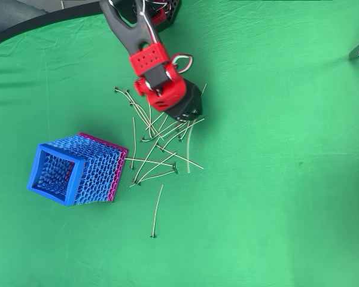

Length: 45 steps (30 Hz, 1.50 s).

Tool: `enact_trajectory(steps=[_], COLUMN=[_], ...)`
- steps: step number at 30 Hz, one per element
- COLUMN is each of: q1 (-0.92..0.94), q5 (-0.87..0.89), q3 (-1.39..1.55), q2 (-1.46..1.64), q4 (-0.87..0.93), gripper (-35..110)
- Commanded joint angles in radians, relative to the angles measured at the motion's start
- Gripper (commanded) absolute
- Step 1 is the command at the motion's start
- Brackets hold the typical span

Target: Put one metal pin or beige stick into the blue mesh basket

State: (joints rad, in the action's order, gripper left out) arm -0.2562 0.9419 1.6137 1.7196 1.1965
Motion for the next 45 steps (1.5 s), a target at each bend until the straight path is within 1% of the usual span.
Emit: enact_trajectory(steps=[1, 7, 10, 14, 20, 26, 32, 38, 40, 45], q1=[0.094, 0.245, 0.299, 0.373, 0.474, 0.591, 0.739, 0.87, 0.896, 0.927], q5=[-0.083, -0.321, -0.457, -0.597, -0.765, -0.927, -1.006, -1.042, -1.051, -1.066], q3=[-0.044, -0.126, -0.146, -0.204, -0.287, -0.371, -0.453, -0.489, -0.508, -0.614], q2=[0.115, 0.204, 0.25, 0.291, 0.365, 0.376, 0.324, 0.235, 0.19, 0.046], q4=[0.035, 0.089, 0.089, 0.086, 0.055, 0.025, -0.008, -0.112, -0.144, -0.146], gripper=[1, 1, 1, 1, 1, 1, 1, 1, 1, 1])
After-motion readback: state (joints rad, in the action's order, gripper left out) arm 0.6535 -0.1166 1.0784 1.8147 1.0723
